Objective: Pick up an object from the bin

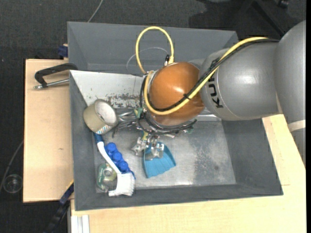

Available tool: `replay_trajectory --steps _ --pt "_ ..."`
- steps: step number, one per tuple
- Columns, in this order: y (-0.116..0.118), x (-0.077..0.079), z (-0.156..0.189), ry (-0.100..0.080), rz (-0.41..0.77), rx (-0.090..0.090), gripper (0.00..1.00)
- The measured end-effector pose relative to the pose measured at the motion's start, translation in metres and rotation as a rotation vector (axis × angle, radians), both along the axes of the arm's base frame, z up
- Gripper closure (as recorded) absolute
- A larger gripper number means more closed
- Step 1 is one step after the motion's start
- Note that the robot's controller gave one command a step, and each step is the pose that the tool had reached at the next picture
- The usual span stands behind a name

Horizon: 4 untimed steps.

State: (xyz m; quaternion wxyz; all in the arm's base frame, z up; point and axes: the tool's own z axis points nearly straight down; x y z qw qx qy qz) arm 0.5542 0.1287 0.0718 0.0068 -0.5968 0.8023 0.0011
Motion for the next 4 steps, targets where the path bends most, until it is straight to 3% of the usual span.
replay_trajectory --steps 4 --pt "0.001 0.0 0.042 -0.003 -0.002 0.003 1.0"
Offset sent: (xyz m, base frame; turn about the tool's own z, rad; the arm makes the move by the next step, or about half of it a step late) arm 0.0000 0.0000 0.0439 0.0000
